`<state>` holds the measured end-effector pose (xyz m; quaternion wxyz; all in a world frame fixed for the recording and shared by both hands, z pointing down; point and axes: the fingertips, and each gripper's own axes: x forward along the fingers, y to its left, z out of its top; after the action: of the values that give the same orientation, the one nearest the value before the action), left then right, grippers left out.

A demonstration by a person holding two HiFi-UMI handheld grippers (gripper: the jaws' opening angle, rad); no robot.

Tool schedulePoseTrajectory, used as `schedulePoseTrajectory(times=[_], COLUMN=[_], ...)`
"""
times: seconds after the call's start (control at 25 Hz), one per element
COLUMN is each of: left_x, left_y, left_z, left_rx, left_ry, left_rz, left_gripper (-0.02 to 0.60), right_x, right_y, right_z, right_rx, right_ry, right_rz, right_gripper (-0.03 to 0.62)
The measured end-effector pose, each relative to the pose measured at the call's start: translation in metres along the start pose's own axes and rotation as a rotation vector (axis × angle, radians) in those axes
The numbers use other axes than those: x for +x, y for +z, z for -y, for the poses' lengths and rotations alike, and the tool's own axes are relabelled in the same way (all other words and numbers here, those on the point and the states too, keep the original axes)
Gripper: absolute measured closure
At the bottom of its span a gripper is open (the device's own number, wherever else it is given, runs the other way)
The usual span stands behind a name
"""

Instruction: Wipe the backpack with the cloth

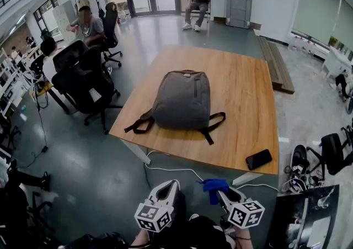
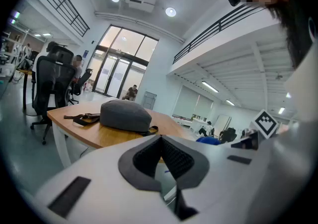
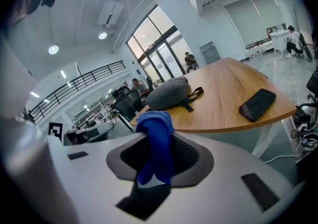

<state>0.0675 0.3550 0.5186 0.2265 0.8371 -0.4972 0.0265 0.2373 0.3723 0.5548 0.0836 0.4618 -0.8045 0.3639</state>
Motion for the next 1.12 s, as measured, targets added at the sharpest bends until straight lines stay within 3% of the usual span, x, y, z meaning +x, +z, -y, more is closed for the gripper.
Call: schedulePoseTrajectory(times=[0.16, 0.4, 0.76, 1.12], left_x=[0.032, 0.079, 0.139, 0.192], left_y=[0.022, 0.070, 0.119, 0.138], left_z=[-0.035, -0.107, -0.180, -0.207], left_rx=[0.026, -0.006, 0.016, 0.007], left_ry=[-0.017, 0.007, -0.069, -0.140], left_rz=[-0.019, 0.001, -0.034, -0.069], left_gripper=[0.583, 0.583, 0.583, 0.583], right_x=[0.043, 0.119, 0.204, 0.225], right_y=[0.024, 0.075, 0.131, 0.149], right_z=[0.000, -0.021, -0.029, -0.018], right_rx=[0.011, -0.012, 0.021, 0.069], right_ry=[-0.014, 0.015, -0.048, -0.137], right_rz=[-0.005, -0.020, 0.007, 0.013], right_gripper=[0.477, 0.477, 0.477, 0.477])
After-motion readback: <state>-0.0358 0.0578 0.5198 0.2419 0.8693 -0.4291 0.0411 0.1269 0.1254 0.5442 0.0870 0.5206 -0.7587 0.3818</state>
